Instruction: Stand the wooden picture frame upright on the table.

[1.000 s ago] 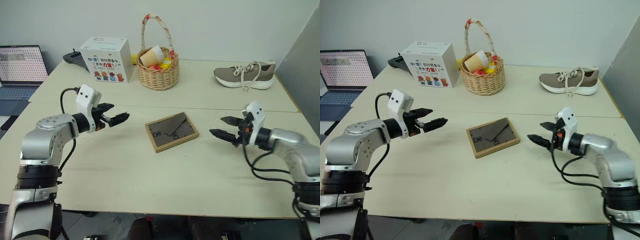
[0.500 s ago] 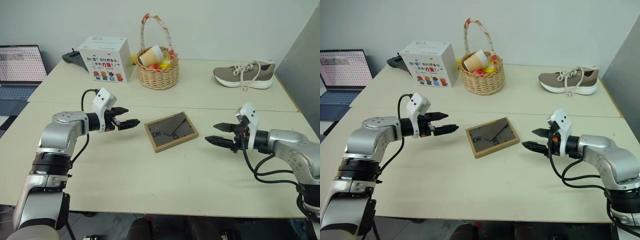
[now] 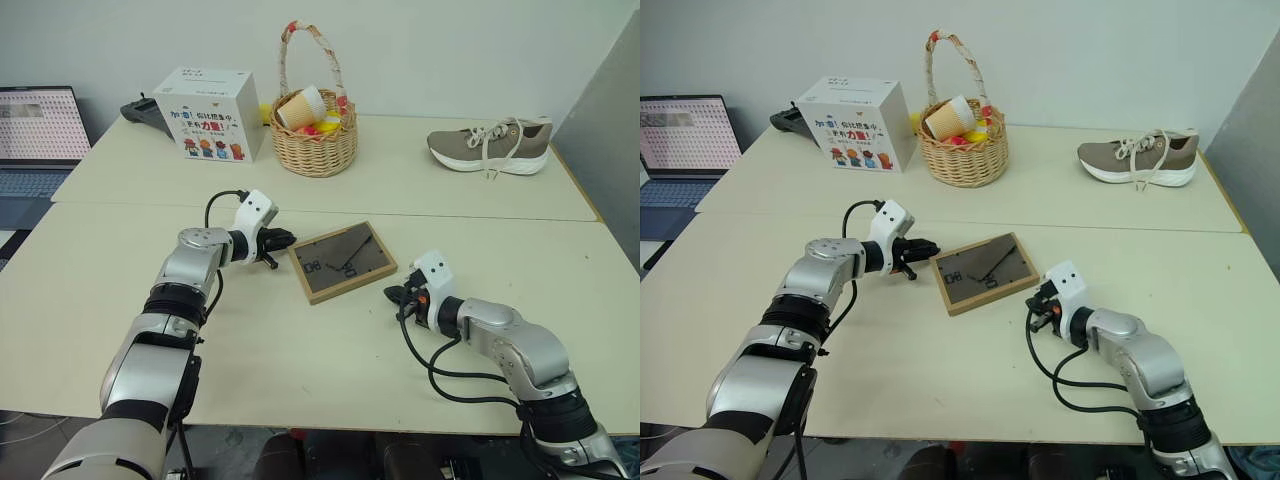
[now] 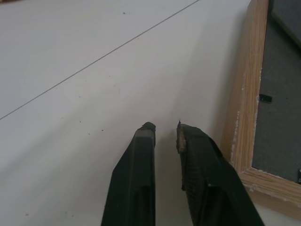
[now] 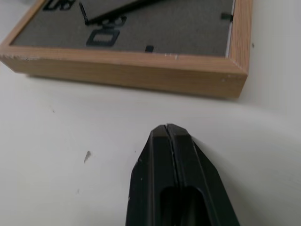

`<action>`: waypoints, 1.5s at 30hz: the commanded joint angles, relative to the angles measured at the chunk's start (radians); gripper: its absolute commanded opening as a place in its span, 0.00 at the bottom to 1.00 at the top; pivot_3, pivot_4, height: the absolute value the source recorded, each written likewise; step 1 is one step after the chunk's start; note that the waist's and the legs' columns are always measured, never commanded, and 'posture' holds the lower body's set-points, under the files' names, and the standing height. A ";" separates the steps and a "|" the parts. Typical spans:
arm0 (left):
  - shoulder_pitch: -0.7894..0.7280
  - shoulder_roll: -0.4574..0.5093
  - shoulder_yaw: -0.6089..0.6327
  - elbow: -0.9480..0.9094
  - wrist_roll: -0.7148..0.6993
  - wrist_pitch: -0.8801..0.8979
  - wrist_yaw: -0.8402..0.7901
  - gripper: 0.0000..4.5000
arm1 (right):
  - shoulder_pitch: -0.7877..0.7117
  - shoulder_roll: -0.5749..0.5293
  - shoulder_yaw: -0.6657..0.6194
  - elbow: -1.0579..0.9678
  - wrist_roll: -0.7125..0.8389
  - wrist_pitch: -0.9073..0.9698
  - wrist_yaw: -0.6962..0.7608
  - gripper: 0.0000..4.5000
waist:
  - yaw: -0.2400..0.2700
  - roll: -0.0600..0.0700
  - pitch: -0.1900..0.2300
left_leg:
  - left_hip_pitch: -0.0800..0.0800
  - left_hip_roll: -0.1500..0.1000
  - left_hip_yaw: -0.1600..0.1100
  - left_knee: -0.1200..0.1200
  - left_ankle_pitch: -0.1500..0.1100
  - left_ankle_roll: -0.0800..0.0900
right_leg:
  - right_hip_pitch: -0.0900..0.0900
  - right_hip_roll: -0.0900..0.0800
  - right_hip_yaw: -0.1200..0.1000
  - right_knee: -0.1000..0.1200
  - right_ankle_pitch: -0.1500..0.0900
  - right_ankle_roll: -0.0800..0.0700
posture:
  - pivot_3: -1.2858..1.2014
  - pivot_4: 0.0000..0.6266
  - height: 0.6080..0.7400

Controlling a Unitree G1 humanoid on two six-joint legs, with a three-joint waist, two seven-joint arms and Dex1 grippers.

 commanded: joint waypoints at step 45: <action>0.430 0.230 0.243 -0.881 -0.591 0.985 -0.170 0.23 | -0.157 -0.167 0.151 0.229 -0.228 -0.259 0.296 0.00 | -0.001 -0.006 -0.004 | 0.000 0.000 -0.007 0.010 0.000 0.002 | 0.003 0.001 -0.003 0.010 -0.001 -0.001 | 0.52 0.24 1.00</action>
